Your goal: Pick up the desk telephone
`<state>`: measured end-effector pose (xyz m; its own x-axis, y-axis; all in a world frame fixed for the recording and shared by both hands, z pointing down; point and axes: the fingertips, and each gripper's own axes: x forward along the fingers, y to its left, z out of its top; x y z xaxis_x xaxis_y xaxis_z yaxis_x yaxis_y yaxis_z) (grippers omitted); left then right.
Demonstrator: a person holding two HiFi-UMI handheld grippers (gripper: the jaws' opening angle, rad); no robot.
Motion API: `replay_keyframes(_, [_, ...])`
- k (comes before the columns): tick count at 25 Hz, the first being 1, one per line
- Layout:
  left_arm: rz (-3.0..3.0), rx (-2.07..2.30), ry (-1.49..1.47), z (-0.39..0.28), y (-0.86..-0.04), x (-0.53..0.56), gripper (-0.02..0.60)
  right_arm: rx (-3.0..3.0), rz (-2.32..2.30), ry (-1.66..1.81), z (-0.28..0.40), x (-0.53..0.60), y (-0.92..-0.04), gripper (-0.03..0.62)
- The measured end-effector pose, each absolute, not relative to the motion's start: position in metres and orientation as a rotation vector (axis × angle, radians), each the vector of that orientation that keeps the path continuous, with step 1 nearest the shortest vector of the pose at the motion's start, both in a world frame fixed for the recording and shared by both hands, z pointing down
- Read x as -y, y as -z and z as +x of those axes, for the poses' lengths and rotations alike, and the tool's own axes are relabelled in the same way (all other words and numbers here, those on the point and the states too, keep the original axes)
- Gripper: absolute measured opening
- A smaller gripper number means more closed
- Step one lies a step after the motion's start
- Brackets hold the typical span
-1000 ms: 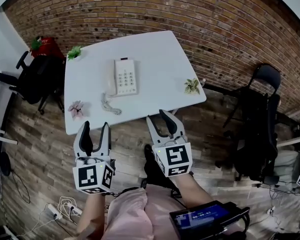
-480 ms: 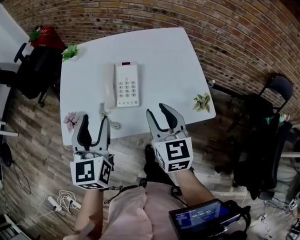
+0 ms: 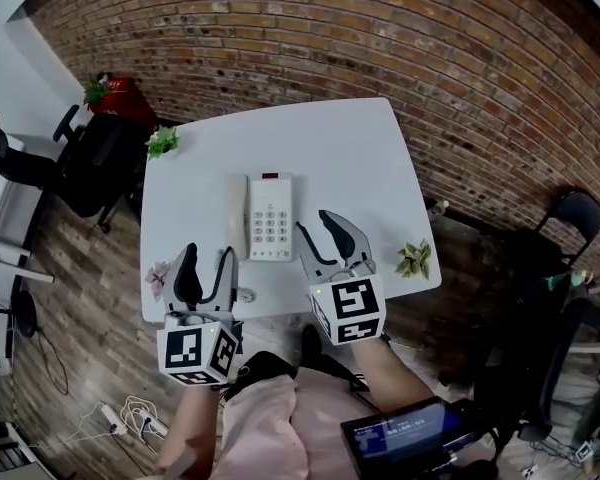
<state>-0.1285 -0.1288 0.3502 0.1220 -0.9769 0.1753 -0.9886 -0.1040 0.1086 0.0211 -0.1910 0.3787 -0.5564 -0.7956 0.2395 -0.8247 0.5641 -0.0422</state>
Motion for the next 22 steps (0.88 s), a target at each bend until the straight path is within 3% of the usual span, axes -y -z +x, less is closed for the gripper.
replay_keyframes(16, [2.202, 1.931, -0.058, -0.157, -0.351, 0.192, 0.268, 2.581, 1.373, -0.195, -0.002, 0.254, -0.373, 0.183])
replay_keyframes(22, [2.220, 1.781, -0.091, -0.154, -0.382, 0.222, 0.292, 2.570, 1.325, -0.285, -0.019, 0.273, -0.398, 0.223])
